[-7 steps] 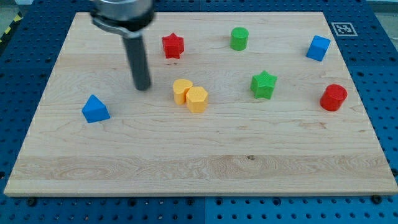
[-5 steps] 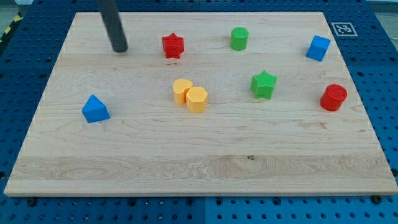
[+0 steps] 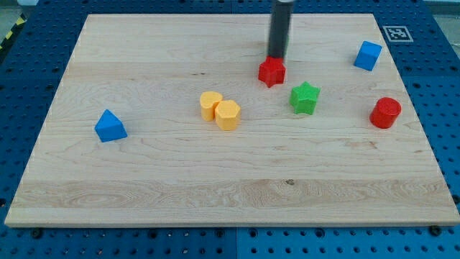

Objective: Push the red star into the red circle

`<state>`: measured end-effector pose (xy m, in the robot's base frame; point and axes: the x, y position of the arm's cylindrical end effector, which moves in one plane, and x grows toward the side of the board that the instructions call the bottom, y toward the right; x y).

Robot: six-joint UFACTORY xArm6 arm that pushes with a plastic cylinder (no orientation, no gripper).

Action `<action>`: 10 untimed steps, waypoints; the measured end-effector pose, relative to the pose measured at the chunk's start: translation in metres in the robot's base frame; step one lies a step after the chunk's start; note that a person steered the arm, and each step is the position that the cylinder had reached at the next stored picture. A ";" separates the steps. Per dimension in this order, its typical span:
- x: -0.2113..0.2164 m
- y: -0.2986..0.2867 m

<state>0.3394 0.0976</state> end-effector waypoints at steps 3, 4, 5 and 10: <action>0.013 -0.058; 0.016 -0.094; 0.044 -0.100; -0.017 0.010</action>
<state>0.3220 0.1073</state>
